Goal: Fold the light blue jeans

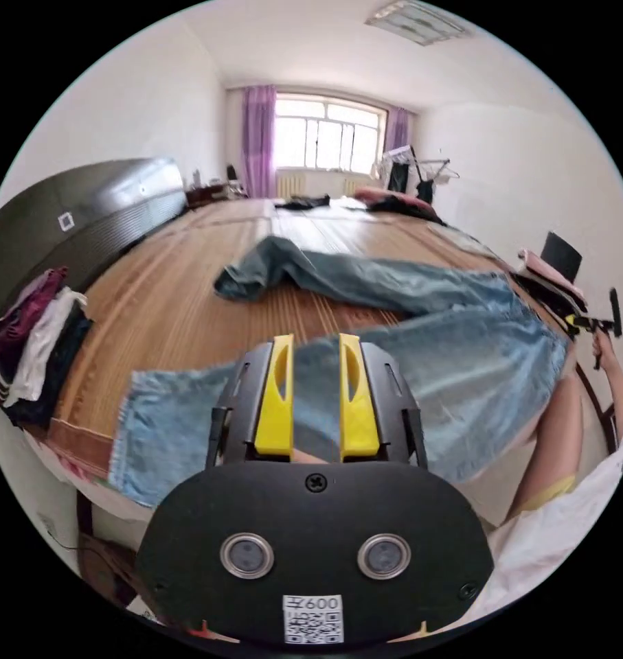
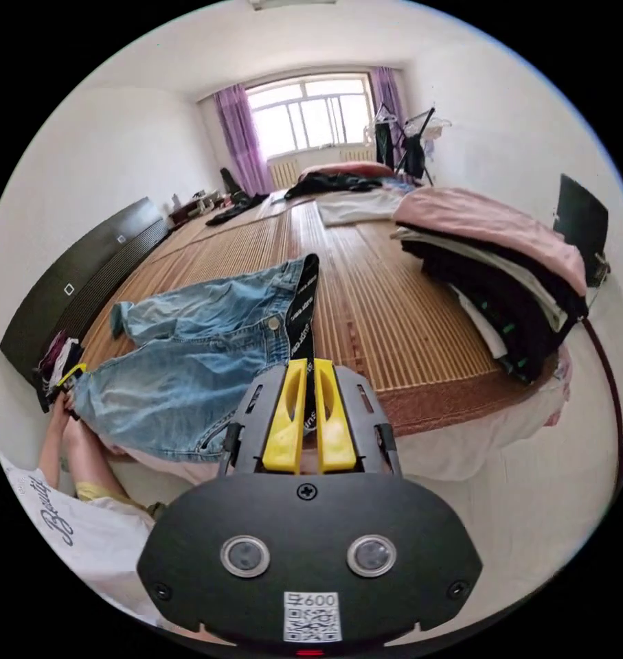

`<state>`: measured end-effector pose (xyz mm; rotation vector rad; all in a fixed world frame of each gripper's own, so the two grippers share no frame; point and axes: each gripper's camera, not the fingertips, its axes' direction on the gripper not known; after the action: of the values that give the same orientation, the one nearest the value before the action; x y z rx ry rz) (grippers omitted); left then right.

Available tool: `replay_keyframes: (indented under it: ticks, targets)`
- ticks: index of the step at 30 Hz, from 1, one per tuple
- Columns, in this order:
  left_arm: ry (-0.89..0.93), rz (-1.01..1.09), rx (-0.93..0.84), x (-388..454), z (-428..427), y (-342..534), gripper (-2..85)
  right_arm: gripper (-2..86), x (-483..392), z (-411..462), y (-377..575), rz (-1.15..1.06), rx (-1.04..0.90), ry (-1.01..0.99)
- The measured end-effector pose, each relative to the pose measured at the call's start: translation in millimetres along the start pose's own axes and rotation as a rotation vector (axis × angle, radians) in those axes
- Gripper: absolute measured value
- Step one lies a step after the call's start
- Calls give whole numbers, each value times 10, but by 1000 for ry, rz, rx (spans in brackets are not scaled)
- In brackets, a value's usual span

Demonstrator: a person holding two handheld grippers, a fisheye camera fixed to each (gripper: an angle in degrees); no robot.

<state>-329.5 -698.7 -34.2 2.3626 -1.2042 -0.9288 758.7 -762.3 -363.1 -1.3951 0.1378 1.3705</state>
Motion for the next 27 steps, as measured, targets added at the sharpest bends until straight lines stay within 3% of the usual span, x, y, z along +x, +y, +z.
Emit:
replay_keyframes:
  ticks: [3, 7, 10, 13, 16, 21, 27]
  targets:
    - [35, -129, -35, -290, 313, -1022, 119, -8, -263, 499, -82, -66, -80, -23]
    - [270, -450, -377, -626, 1598, -1963, 145, -8, -305, 1584, -37, -93, -298, -47]
    - [351, -606, -272, -499, 1778, -2177, 129, -8, -65, 1737, 40, -64, -253, -74]
    - [350, -616, -303, -250, 1854, -2411, 49, -8, 489, 1799, 71, 70, -222, -211]
    - [435, -659, -255, -123, 1765, -2620, 25, -8, 960, 1914, 54, 165, -218, -324]
    - [375, -567, -192, -35, 1169, -3524, 16, -8, 1187, 1980, -68, 163, -214, -322]
    - [181, -186, -322, 531, 692, -4803, 28, -8, 1323, 2011, -264, 141, -211, -274]
